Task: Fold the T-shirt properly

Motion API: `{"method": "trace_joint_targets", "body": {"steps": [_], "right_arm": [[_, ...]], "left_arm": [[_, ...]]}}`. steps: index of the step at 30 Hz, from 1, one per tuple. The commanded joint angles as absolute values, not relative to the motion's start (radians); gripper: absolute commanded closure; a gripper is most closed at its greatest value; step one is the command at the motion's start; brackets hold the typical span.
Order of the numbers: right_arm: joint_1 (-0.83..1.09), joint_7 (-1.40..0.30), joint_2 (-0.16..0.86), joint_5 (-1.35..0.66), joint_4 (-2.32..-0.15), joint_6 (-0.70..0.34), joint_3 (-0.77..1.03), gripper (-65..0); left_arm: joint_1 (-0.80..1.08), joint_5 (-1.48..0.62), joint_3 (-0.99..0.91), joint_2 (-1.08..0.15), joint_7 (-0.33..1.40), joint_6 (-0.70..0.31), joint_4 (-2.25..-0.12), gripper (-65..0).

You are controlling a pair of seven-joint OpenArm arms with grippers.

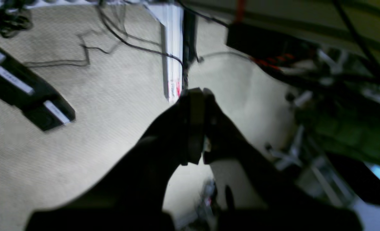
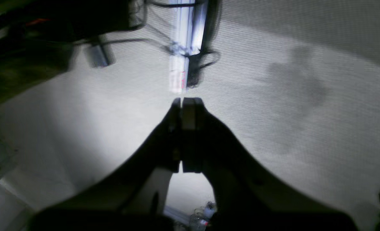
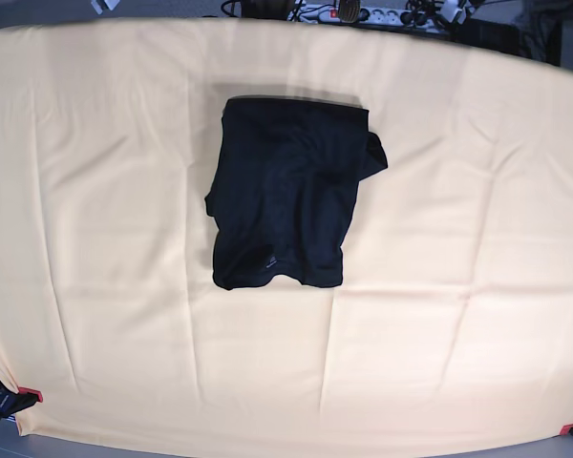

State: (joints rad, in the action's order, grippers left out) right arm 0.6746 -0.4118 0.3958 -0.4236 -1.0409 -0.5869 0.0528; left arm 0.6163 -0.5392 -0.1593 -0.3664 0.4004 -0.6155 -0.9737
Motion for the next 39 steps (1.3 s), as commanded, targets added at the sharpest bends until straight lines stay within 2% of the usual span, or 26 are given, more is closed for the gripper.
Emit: {"method": "trace_joint_targets", "body": {"steps": [1, 6, 10, 15, 18, 23, 29, 32, 39], "right_arm": [[0.661, -0.369, 0.407, -0.405, -1.017, -0.559, 0.03, 0.0], [0.529, -0.278, 0.36, -0.338, -0.858, -0.394, -0.093, 0.0], [0.437, -0.205, 0.306, -0.239, -0.732, -0.326, -0.157, 0.0], [0.386, -0.041, 0.273, -0.151, -0.632, -0.302, -0.219, 0.0], [0.385, 0.007, 0.262, -0.151, -0.63, -0.302, -0.246, 0.0], [0.385, 0.019, 0.232, -0.151, -0.63, -0.294, -0.264, 0.0], [0.393, 0.016, 0.194, -0.116, -0.63, -0.294, -0.264, 0.0], [0.393, 0.015, 0.183, -0.096, -0.63, -0.292, -0.264, 0.0], [0.393, 0.016, 0.162, -0.096, -0.63, -0.284, -0.264, 0.0]], "left_arm": [[0.612, -0.515, -0.163, -0.369, 0.37, -0.627, -0.962, 0.0], [0.526, -0.337, -0.163, -0.319, 0.233, -0.619, -0.842, 0.0], [0.453, -0.249, -0.163, -0.258, 0.163, -0.505, -0.732, 0.0], [0.414, -0.183, -0.152, -0.208, 0.054, -0.432, -0.644, 0.0], [0.415, -0.146, -0.096, -0.183, -0.031, -0.34, -0.632, 0.0], [0.415, -0.155, 0.077, -0.146, -0.097, -0.188, -0.632, 0.0], [0.412, -0.191, 0.216, -0.121, -0.135, -0.097, -0.632, 0.0], [0.41, -0.254, 0.228, -0.113, -0.132, -0.085, -0.632, 0.0], [0.403, -0.257, 0.228, -0.114, -0.123, -0.085, -0.632, 0.0]]}}
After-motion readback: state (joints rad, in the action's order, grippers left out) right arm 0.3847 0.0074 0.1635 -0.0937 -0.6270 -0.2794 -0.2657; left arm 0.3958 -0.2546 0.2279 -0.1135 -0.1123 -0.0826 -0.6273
